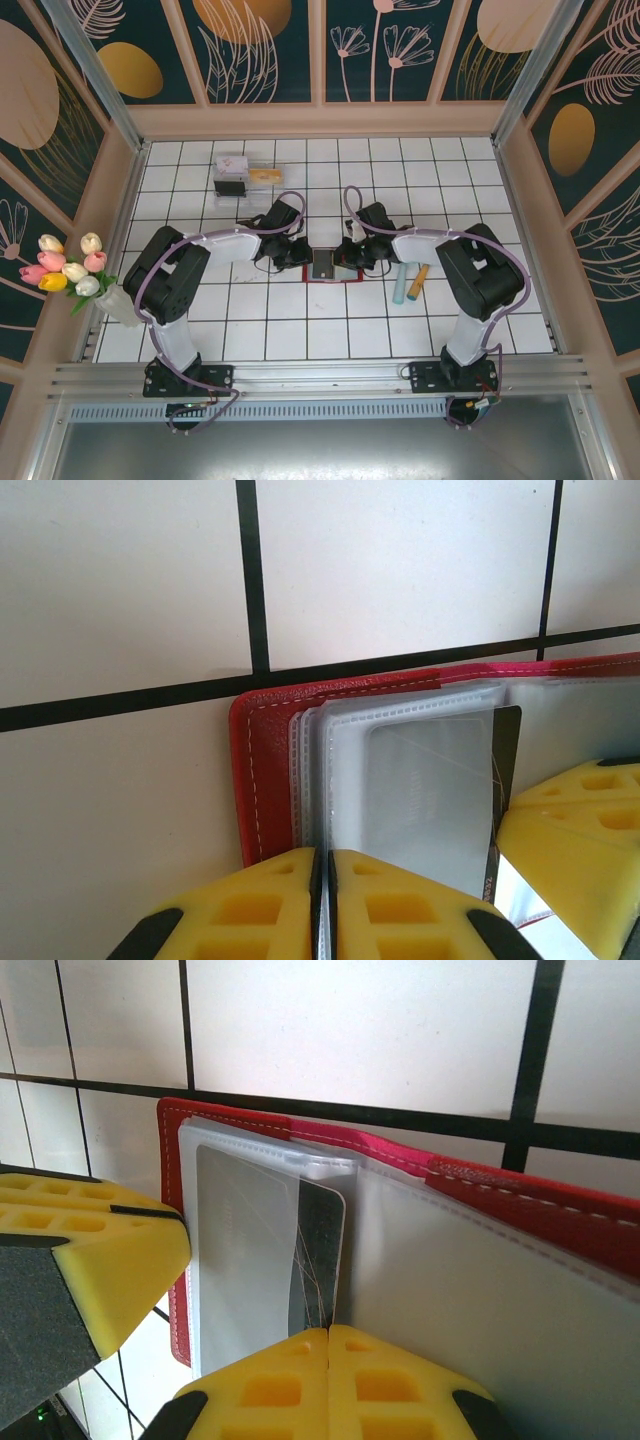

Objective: Take the credit cards out of the card holder

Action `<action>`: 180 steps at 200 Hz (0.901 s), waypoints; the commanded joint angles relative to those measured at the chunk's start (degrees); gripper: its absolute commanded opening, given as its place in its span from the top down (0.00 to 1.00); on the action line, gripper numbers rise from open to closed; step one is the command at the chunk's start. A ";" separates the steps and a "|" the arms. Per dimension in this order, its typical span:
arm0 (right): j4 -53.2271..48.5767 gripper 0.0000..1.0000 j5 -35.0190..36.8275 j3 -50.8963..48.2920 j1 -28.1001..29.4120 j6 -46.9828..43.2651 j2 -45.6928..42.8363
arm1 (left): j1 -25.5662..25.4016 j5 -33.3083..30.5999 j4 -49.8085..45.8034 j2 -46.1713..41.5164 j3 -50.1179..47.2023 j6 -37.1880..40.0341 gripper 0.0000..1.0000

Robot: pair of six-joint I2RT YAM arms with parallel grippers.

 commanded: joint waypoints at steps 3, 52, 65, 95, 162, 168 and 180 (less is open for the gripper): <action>-0.41 0.93 -0.34 -1.24 -0.32 -1.46 -1.48 | -0.01 -2.74 -1.74 1.18 -0.99 0.56 0.88; 2.47 0.74 -1.23 -2.53 -0.32 1.19 -2.72 | -0.06 -2.39 -1.65 1.47 -0.97 0.65 0.91; 2.61 0.73 -1.52 -2.45 -0.31 1.41 -1.99 | -0.01 -2.35 -1.66 1.51 -1.00 0.66 0.91; 4.40 0.74 -3.22 -2.38 -0.35 2.15 -0.56 | -0.06 -2.35 -1.65 1.62 -1.10 0.67 0.92; 4.86 0.78 -4.46 -2.01 -0.30 1.88 1.36 | -0.02 -2.26 -1.14 1.49 -1.61 0.06 0.93; 4.89 0.78 -4.37 -2.02 -0.32 1.94 1.45 | -0.08 -2.26 -1.12 1.47 -1.73 0.11 0.93; 4.68 0.78 -4.00 -2.02 -0.30 2.14 1.68 | -0.06 -2.26 -1.13 1.43 -1.66 0.08 0.93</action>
